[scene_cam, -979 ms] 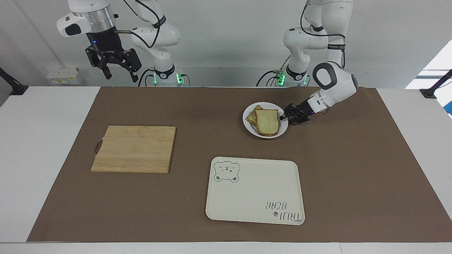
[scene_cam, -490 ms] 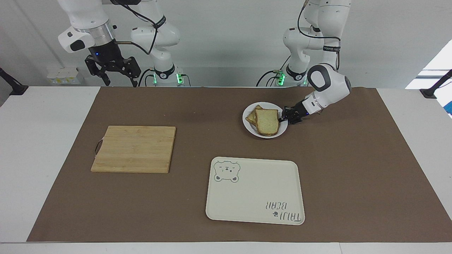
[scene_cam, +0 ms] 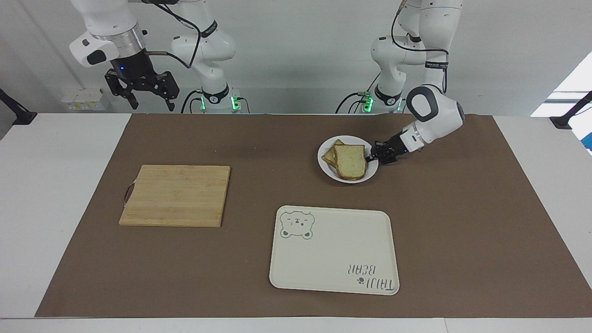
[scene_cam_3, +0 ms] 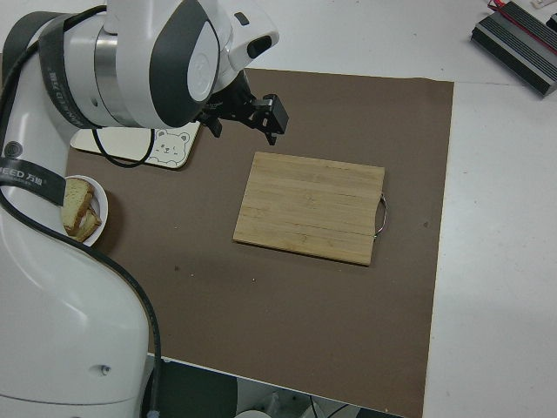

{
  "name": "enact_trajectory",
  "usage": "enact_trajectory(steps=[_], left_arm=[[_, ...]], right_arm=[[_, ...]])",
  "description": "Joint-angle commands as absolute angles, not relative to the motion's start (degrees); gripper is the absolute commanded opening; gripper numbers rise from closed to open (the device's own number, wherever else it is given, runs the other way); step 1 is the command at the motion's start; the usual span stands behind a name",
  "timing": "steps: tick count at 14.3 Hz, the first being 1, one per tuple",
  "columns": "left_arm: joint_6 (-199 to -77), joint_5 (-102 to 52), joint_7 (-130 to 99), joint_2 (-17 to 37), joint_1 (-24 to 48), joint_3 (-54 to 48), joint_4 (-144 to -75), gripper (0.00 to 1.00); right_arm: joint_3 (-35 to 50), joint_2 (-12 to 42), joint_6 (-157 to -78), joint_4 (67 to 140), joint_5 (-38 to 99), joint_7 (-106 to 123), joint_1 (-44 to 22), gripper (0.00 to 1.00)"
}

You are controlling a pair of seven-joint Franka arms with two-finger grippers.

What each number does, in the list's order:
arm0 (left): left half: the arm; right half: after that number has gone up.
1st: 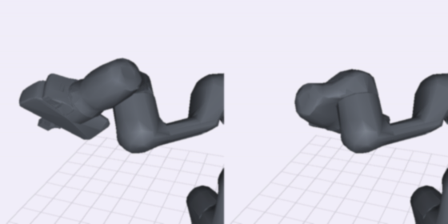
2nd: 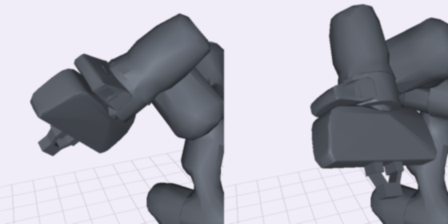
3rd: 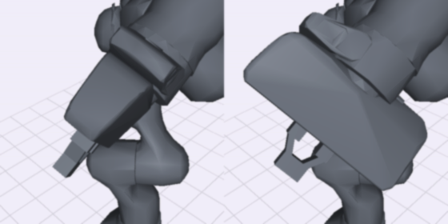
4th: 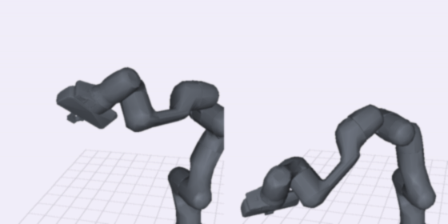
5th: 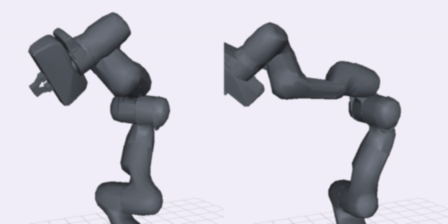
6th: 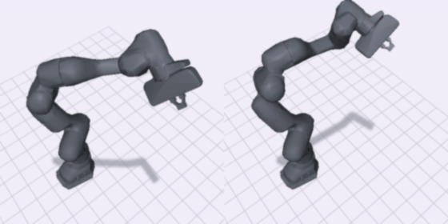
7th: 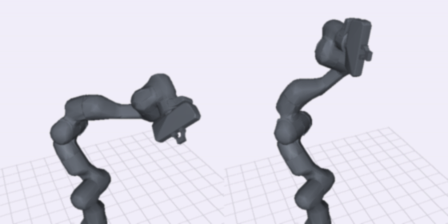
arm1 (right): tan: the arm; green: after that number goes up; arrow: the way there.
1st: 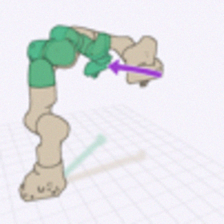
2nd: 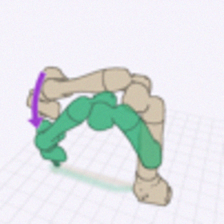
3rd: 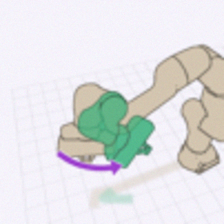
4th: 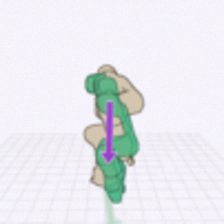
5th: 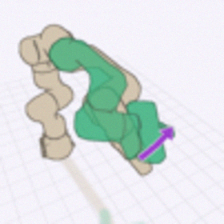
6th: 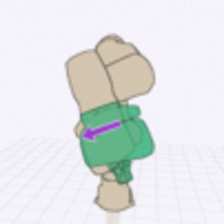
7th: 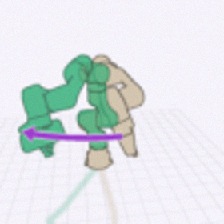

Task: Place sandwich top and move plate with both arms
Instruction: 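Grip the plate rim with the left gripper and slide it onto the tray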

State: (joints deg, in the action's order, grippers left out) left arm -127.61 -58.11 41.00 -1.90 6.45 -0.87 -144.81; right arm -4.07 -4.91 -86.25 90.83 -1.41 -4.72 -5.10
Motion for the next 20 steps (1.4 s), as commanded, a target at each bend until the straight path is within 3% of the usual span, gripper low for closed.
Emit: enact_trajectory(steps=[1,5,15,20], left_arm=[[-121.74,-59.59,41.66,-0.36,2.99,-0.7,-140.63,0.0],[-119.09,-59.59,38.86,1.92,1.84,-0.7,-134.4,0.0],[-120.59,-52.3,16.12,16.33,5.89,-0.97,-109.01,0.0],[-125.76,-50.63,13.01,22.31,8.61,-1.14,-102.32,0.0]], right_arm=[[-3.78,-5.45,-85.96,91.49,-1.23,-3.34,-4.48,1.0],[-3.6,-5.36,-86.92,91.58,-1.41,-3.78,-4.66,1.0],[-3.78,-5.27,-86.84,91.32,-1.23,-3.6,-4.48,1.0],[-3.78,-5.27,-86.84,91.32,-1.23,-3.6,-4.48,1.0]])
